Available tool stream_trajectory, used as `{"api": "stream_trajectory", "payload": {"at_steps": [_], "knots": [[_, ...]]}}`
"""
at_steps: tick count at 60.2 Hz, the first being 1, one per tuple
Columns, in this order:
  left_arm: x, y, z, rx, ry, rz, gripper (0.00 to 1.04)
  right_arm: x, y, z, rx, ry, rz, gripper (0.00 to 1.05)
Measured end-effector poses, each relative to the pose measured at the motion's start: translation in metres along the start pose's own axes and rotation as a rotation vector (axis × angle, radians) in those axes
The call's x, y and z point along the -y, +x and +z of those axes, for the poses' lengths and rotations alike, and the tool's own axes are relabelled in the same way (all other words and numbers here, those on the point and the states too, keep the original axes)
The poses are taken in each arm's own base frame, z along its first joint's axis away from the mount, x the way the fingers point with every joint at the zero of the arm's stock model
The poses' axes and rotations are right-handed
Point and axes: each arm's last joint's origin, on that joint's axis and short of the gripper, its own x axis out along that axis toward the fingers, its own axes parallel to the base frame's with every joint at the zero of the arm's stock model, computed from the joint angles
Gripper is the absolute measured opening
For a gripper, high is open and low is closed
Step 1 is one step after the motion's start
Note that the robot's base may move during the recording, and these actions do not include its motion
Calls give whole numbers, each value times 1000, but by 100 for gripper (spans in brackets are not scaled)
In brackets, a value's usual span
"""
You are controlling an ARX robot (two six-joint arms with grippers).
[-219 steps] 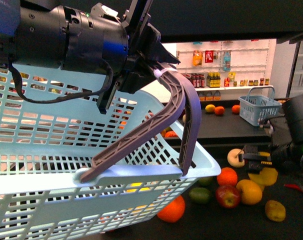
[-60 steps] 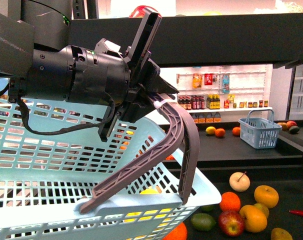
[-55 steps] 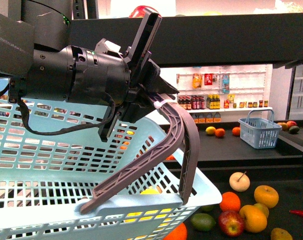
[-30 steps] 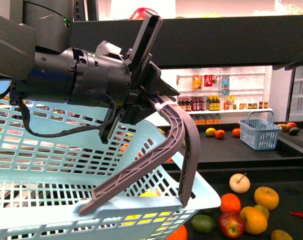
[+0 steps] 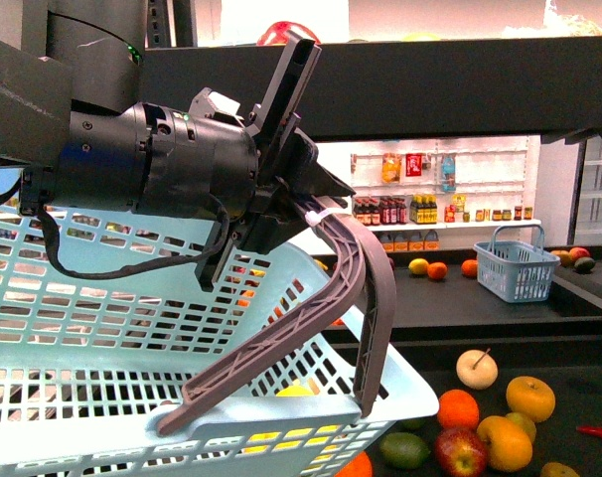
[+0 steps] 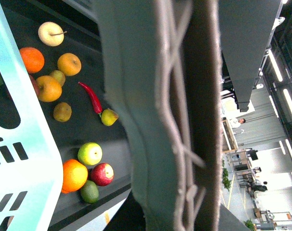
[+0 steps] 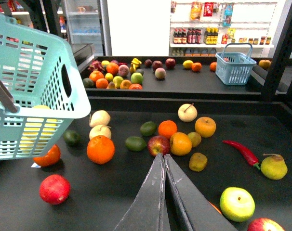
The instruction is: Pick lemon from shelf
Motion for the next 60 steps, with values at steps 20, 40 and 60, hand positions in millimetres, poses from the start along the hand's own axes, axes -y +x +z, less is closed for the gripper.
{"api": "stream_trajectory", "payload": {"at_steps": [20,40,60], "knots": [[0,0,0,-1,-2,0,8,0,0,0,0,-1,0,12],[0,0,0,-1,-2,0,8,0,0,0,0,-1,0,67],[-3,2,2,128,-79,100,8,0,0,0,1,-1,0,97]]}}
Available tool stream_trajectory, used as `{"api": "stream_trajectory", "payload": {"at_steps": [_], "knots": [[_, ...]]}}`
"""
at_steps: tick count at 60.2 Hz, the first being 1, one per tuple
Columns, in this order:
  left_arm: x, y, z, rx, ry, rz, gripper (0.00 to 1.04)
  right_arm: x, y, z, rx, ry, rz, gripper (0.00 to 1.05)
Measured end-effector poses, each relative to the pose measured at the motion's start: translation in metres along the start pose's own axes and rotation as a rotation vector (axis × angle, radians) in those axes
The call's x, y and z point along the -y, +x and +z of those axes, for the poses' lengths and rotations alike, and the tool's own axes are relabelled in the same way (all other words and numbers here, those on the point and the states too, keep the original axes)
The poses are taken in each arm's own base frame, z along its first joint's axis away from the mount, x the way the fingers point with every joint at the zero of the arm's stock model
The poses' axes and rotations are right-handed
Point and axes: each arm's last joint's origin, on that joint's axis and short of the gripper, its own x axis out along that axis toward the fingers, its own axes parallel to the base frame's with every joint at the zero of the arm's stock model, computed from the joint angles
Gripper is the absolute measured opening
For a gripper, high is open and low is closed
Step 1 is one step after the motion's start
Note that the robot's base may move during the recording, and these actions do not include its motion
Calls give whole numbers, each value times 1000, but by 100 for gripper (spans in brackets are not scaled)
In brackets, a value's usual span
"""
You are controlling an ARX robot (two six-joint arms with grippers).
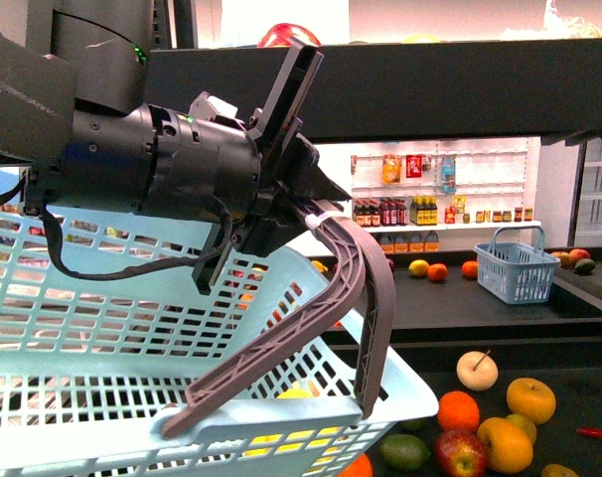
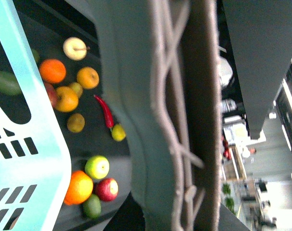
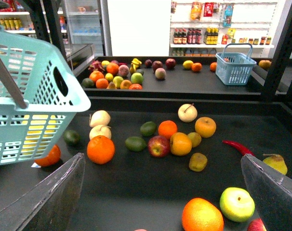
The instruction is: Pick lemon from shelf
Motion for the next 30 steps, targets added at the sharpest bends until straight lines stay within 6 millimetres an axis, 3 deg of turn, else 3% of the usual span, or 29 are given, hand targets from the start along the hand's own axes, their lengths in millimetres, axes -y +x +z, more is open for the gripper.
{"api": "stream_trajectory", "payload": {"at_steps": [18,30], "knots": [[-14,-2,27,237,-110,-23,8,0,0,0,0,0,0,97],[-32,-27,57,473,-182,-124,8,0,0,0,0,0,0,97]]}}
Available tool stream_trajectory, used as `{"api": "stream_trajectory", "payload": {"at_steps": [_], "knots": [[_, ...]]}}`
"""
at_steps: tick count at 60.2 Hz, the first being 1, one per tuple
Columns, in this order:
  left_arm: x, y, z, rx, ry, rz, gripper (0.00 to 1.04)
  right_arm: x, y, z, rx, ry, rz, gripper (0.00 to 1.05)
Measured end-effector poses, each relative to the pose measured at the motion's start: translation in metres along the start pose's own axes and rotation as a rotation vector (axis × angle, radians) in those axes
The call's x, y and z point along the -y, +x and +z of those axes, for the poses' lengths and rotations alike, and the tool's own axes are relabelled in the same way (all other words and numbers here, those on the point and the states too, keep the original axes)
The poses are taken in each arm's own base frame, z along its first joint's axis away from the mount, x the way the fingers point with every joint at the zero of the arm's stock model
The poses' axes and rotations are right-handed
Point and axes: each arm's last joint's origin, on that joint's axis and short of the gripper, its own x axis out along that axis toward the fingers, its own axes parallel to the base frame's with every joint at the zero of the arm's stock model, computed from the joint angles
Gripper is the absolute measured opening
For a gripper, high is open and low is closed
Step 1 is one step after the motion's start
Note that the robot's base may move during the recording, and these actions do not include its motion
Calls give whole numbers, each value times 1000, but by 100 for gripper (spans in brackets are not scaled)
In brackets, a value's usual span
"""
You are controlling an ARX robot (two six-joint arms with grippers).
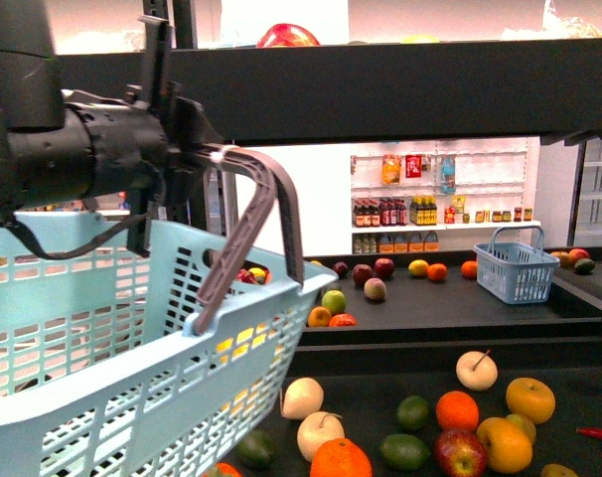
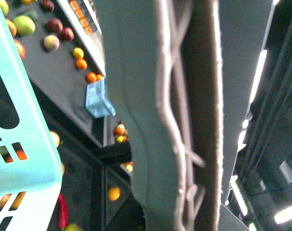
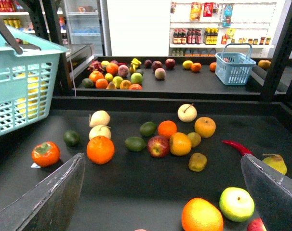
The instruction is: Pick lemon from shelf
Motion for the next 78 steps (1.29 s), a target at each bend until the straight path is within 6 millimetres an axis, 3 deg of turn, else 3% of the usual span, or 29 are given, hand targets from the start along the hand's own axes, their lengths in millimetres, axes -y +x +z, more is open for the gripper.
{"api": "stream_trajectory", "payload": {"at_steps": [22,23,24,35,49,64,78], "knots": [[-42,-51,96,290,-79,-65,8,0,0,0,0,0,0,97],[-49,-79,135,366,-67,-109,8,0,0,0,0,0,0,97],[-54,-87,146,389,-58,-111,7,0,0,0,0,0,0,97],[-87,-116,177,349,-99,-111,7,0,0,0,0,0,-3,97],[-121,-151,202,450,-70,-55,7,0,0,0,1,0,0,97],[-146,-148,199,402,-105,-65,7,0,0,0,1,0,0,97],[-153,-147,200,404,-92,-89,7,0,0,0,1,0,0,97]]}}
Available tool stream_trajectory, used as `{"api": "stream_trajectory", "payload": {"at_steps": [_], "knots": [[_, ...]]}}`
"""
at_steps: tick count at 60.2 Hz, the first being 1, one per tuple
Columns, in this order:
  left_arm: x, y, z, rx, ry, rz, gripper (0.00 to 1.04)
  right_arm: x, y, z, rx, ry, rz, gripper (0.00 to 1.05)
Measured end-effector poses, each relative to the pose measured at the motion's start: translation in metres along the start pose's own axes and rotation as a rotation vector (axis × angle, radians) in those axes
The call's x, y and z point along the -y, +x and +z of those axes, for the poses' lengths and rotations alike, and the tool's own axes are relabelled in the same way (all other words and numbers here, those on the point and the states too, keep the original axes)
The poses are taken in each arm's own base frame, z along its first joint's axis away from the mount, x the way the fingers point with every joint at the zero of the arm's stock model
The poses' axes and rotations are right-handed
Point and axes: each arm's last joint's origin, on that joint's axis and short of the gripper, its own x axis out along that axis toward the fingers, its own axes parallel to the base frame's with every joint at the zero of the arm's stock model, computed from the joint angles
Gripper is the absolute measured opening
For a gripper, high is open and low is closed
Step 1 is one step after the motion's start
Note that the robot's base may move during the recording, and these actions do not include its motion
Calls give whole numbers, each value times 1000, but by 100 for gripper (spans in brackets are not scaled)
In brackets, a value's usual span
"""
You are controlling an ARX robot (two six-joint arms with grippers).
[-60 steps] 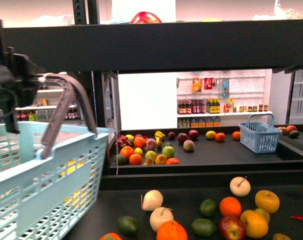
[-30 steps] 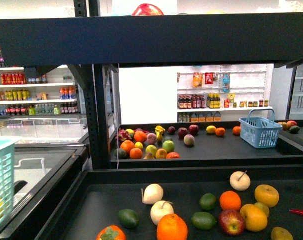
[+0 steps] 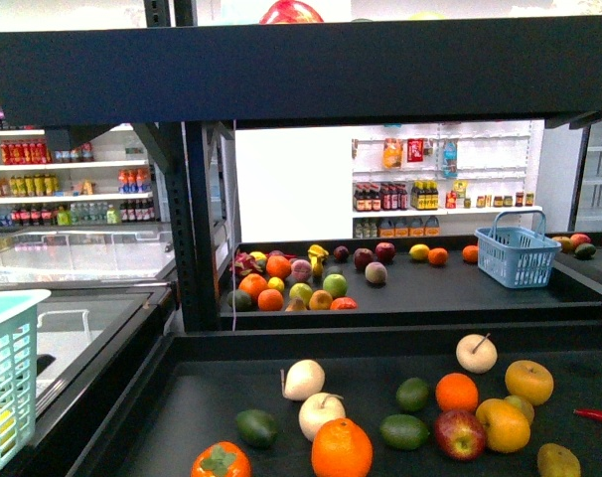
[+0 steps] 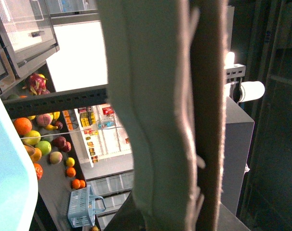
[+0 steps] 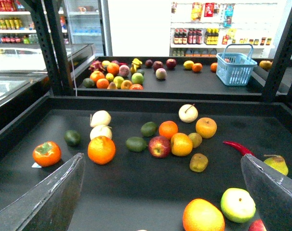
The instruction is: Pick lemon from shelf
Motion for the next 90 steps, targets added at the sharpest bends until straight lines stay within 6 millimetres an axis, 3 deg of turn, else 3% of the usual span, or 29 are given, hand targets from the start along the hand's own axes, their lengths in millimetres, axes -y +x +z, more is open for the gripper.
{"api": "stream_trajectory", "payload": {"at_steps": [10,27,40,61,78,90], "knots": [[-3,-3,-2,-5,2,10,9,0,0,0,0,0,0,97],[-12,-8,-7,-32,52,100,61,0,0,0,0,0,0,97],[2,-7,-6,-42,72,208,97,0,0,0,0,0,0,97],[29,-9,-6,-62,123,329,97,0,0,0,0,0,0,97],[61,-15,-7,-62,182,309,97,0,0,0,0,0,0,97],[80,-29,-15,-112,200,457,97,0,0,0,0,0,0,97]]}}
